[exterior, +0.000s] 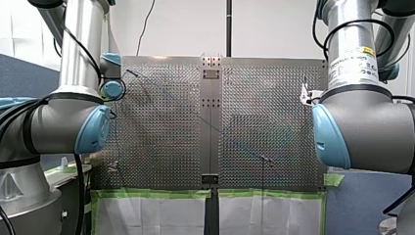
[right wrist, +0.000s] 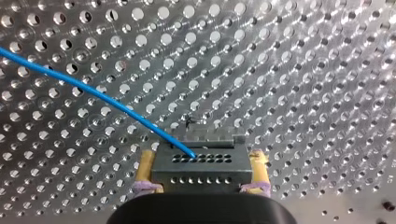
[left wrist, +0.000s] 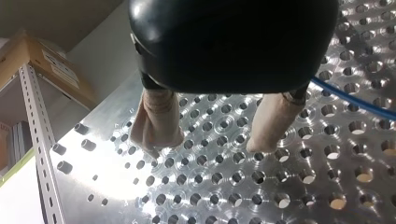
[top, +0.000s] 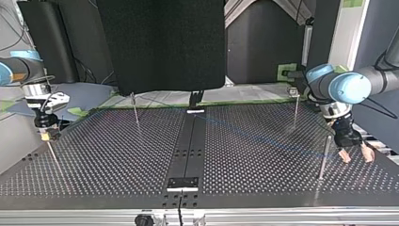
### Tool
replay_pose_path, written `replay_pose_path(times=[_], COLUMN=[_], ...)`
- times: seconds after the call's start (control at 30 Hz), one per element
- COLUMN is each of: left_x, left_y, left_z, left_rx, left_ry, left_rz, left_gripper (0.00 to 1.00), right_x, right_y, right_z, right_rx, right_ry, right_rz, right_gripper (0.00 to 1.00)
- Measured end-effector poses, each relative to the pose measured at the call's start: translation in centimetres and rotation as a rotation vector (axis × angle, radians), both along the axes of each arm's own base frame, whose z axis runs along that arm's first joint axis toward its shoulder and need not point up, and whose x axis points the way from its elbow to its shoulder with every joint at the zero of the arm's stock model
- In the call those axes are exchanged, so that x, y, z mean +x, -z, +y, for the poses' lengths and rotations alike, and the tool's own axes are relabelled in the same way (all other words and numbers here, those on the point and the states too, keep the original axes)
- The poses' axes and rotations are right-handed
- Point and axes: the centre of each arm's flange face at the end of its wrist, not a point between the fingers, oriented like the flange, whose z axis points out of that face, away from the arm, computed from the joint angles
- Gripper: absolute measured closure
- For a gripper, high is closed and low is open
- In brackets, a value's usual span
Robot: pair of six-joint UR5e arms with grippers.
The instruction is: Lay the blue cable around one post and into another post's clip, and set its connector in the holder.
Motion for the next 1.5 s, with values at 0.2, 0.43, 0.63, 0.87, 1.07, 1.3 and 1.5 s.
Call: replay_pose_path(times=[0.2, 0.43, 0.63, 0.87, 1.07, 1.3, 1.5], left_x=[0.0, 0.01, 0.01, 0.02, 0.02, 0.02, 0.01], left_y=[0.01, 0.02, 0.03, 0.03, 0.03, 0.03, 0.03], left_z=[0.0, -0.01, -0.02, -0.01, 0.0, 0.0, -0.01], left_rx=[0.0, 0.001, 0.001, 0.001, 0.002, 0.002, 0.003], left_ry=[0.0, 0.001, 0.001, 0.001, 0.001, 0.001, 0.0], left_rz=[0.0, 0.001, 0.001, 0.0, 0.0, 0.001, 0.001], left_gripper=[0.0, 0.0, 0.0, 0.0, 0.0, 0.0, 0.0], right_x=[-0.04, 0.12, 0.54, 0.7, 0.71, 0.65, 0.64], right_y=[0.08, 0.28, 0.23, 0.19, 0.11, 0.13, 0.11], right_z=[-0.02, 0.05, 0.08, 0.04, -0.03, -0.07, -0.14], right_rx=[0.008, 0.016, 0.014, 0.01, 0.005, 0.001, -0.005], right_ry=[0.009, 0.008, 0.002, -0.001, -0.001, 0.0, 0.001], right_rz=[-0.015, -0.019, -0.022, -0.027, -0.029, -0.032, -0.032], right_gripper=[1.0, 1.0, 1.0, 1.0, 1.0, 1.0, 1.0])
